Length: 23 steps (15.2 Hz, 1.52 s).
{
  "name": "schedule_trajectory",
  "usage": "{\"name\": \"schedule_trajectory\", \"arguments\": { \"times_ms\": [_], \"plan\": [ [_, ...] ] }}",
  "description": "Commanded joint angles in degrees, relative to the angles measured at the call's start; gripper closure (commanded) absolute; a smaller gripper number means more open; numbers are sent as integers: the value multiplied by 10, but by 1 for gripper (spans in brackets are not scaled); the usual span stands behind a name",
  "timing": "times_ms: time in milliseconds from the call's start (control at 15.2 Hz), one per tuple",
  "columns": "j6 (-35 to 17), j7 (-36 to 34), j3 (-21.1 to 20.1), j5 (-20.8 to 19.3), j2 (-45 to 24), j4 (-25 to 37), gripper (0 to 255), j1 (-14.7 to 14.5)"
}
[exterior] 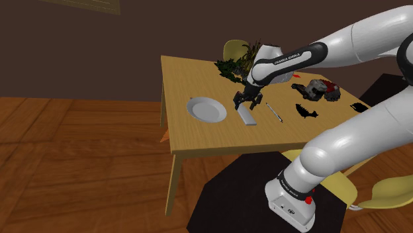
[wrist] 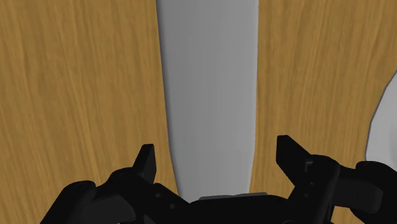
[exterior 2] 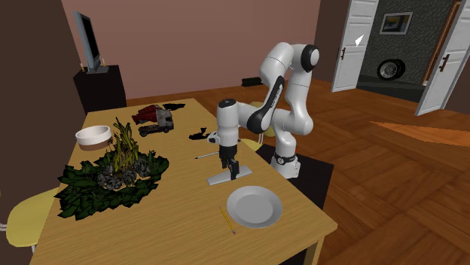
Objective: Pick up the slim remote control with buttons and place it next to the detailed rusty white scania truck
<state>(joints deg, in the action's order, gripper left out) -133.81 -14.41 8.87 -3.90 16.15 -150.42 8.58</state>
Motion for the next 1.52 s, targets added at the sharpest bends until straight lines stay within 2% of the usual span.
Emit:
{"name": "schedule_trajectory", "arguments": {
  "times_ms": [0, 528, 594, 1188, 1452],
  "plan": [
    [-20, 3, 2, 0, -12, -7, 0, 1],
    [-25, 3, 3, 1, -16, -9, 0, 1],
    [-25, 3, 3, 1, -16, -9, 255, 1],
    [-25, 3, 3, 1, -16, -9, 255, 1],
    [12, 1, 1, -1, 9, 4, 255, 1]
  ]
}}
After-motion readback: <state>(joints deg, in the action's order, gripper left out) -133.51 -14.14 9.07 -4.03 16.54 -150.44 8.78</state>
